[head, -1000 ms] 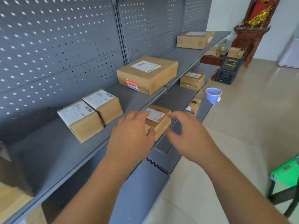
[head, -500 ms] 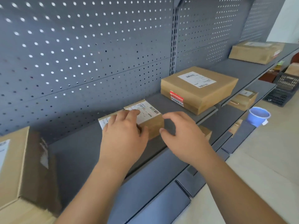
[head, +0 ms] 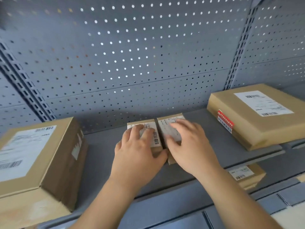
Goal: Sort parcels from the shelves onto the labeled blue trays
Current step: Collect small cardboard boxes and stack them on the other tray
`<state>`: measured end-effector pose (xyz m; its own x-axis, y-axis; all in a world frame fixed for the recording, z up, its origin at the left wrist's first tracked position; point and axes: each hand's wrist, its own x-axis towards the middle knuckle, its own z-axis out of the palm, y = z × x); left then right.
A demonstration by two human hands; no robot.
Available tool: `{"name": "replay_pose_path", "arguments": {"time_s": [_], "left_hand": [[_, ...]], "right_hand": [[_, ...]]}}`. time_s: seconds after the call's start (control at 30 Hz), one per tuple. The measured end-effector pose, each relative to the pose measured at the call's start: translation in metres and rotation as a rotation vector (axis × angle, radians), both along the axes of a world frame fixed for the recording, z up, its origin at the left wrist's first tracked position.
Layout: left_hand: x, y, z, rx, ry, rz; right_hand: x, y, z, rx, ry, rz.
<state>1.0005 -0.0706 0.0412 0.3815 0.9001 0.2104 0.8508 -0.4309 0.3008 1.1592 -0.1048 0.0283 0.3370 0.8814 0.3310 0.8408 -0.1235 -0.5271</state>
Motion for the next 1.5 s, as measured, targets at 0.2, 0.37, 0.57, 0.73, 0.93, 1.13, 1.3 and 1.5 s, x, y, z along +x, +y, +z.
{"name": "replay_pose_path", "arguments": {"time_s": [0.2,0.37,0.57,0.73,0.93,1.13,1.3,1.5], "left_hand": [[0.004,-0.005,0.001,-0.063,0.041,0.11],[0.006,-0.007,-0.006,-0.075,0.028,0.15],[0.007,-0.015,-0.005,-0.061,0.008,0.211],[0.006,-0.032,0.001,-0.017,-0.035,0.285],[-0.005,-0.059,0.025,0.076,-0.104,0.379],[-0.033,-0.093,0.054,0.197,-0.172,0.476],[-0.073,-0.122,0.071,0.281,-0.229,0.532],[-0.138,-0.173,0.083,0.318,-0.251,0.632]], "right_hand": [[0.017,-0.001,-0.008,0.04,-0.028,0.039],[0.019,-0.004,-0.006,-0.012,-0.016,0.073],[0.026,-0.008,-0.008,-0.048,-0.029,0.137],[0.034,-0.012,0.001,0.018,0.015,0.16],[0.032,-0.014,0.019,0.095,0.045,0.26],[0.007,-0.025,0.043,0.194,0.071,0.379],[-0.033,-0.04,0.066,0.34,0.092,0.461],[-0.107,-0.075,0.089,0.423,0.112,0.573]]}}
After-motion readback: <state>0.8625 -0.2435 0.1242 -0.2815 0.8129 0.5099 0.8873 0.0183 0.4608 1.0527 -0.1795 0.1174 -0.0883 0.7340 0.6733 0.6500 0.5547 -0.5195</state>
